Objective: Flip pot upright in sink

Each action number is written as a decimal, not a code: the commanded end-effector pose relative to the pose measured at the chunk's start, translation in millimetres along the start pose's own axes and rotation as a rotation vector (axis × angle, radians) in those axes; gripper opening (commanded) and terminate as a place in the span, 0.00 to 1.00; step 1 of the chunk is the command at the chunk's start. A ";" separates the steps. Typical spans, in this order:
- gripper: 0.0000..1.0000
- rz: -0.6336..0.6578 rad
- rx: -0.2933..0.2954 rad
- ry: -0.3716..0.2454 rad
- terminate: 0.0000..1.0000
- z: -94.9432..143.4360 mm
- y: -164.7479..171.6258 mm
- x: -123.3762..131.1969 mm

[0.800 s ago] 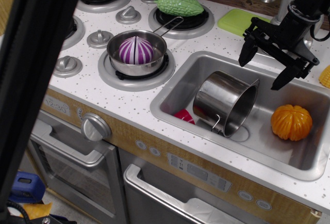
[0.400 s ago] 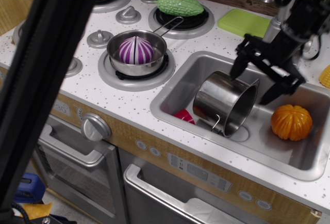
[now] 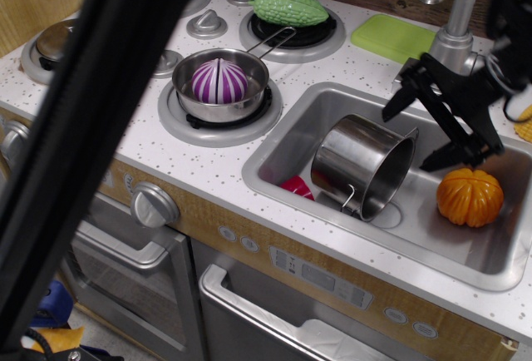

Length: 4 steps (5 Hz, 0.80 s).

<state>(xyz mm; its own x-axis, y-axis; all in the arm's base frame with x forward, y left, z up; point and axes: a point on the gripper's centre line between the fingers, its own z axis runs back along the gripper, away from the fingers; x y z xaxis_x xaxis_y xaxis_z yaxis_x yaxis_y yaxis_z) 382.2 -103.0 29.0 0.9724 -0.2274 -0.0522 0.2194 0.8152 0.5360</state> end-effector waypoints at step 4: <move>1.00 -0.020 0.221 -0.187 0.00 -14.1 23.2 2.6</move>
<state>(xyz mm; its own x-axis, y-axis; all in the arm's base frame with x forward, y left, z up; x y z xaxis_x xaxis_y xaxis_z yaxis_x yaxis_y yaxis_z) 384.3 -71.0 3.2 0.9276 -0.3735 0.0022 0.2555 0.6389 0.7257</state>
